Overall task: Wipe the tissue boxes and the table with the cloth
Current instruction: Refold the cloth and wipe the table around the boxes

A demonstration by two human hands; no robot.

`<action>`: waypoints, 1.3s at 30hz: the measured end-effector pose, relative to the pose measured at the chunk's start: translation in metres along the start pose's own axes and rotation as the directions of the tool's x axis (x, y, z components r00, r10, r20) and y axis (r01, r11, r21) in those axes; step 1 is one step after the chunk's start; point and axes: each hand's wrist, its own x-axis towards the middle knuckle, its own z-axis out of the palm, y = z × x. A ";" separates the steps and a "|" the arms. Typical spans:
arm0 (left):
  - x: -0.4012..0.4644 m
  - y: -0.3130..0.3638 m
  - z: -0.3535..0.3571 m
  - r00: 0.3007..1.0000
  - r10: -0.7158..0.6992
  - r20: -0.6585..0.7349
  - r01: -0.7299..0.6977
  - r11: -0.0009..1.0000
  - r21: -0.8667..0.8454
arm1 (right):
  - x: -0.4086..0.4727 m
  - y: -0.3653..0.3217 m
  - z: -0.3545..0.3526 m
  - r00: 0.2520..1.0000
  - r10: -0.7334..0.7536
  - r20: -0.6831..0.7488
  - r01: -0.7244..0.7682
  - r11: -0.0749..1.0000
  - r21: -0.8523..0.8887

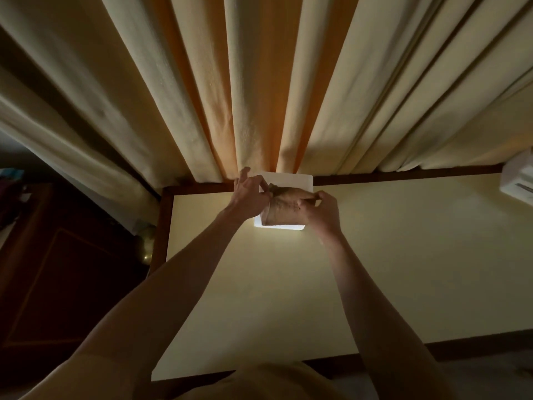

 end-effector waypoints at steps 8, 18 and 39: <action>-0.016 -0.007 0.013 0.994 -0.065 -0.093 0.048 0.983 -0.179 | 0.012 0.007 -0.012 0.993 -0.057 0.099 0.041 0.986 0.159; -0.036 -0.013 0.021 0.930 -0.361 -0.075 0.349 0.927 -0.139 | 0.062 0.010 -0.018 0.917 -0.176 0.357 0.160 0.984 0.074; 0.004 0.019 -0.023 0.993 0.112 -0.046 -0.078 0.884 0.461 | 0.012 0.019 0.066 0.934 -0.291 -0.208 0.332 0.921 0.203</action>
